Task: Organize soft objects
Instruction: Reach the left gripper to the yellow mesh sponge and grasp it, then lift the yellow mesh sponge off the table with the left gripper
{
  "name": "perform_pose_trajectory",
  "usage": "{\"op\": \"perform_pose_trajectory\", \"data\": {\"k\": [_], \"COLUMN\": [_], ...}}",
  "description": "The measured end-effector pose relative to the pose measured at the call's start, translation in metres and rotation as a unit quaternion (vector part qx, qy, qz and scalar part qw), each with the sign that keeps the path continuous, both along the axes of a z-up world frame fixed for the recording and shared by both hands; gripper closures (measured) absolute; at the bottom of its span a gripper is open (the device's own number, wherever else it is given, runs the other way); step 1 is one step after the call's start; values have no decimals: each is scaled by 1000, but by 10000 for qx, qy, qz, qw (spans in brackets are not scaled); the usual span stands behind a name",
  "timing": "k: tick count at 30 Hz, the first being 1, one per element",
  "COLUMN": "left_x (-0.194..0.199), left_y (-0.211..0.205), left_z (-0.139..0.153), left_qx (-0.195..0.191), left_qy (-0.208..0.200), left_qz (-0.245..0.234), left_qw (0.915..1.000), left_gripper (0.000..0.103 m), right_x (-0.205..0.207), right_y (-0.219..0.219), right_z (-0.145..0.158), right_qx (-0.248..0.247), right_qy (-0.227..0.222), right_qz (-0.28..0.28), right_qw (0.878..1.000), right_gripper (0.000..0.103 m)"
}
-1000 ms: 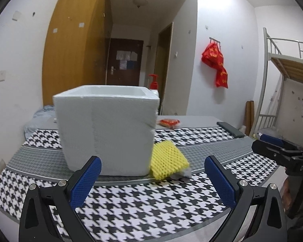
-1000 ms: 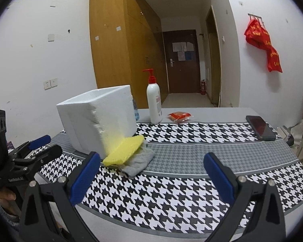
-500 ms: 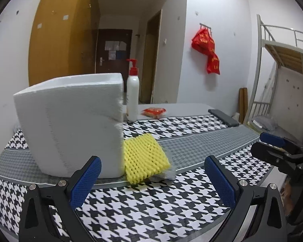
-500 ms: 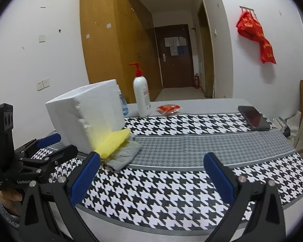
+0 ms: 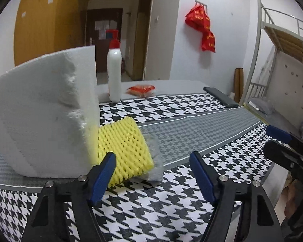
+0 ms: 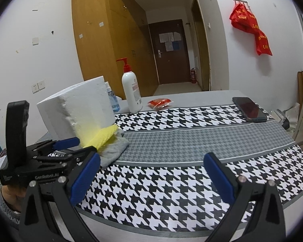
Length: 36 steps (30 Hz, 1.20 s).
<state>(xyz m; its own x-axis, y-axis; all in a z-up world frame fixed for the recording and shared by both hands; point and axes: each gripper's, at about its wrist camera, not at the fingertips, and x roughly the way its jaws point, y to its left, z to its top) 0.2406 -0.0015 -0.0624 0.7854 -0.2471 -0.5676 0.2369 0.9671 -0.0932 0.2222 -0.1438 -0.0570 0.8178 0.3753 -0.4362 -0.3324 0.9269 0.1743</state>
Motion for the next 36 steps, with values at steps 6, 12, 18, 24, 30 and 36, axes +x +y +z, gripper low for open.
{"op": "perform_pose_trajectory", "data": {"k": [6, 12, 18, 24, 30, 36], "left_x": [12, 16, 19, 20, 15, 0], "left_y": [-1, -3, 2, 3, 3, 2], "left_z": [-8, -11, -12, -12, -8, 9], "left_qx": [236, 475, 491, 473, 431, 277], "left_qy": [229, 355, 378, 390, 305, 74], "left_qz": [200, 260, 315, 317, 152, -58], "left_qw": [9993, 9979, 9976, 9976, 9985, 9996], "left_gripper": [38, 42, 61, 81, 92, 93], "right_x": [4, 8, 11, 13, 12, 13], "right_y": [0, 2, 4, 4, 5, 7], "right_z": [-4, -6, -7, -7, -7, -5], "right_qx": [11, 20, 11, 48, 47, 44], "right_qy": [65, 104, 149, 164, 159, 170], "right_qz": [30, 89, 125, 170, 194, 189], "right_qw": [10000, 9999, 9998, 9997, 9997, 9997], "right_gripper": [0, 0, 0, 0, 0, 0]}}
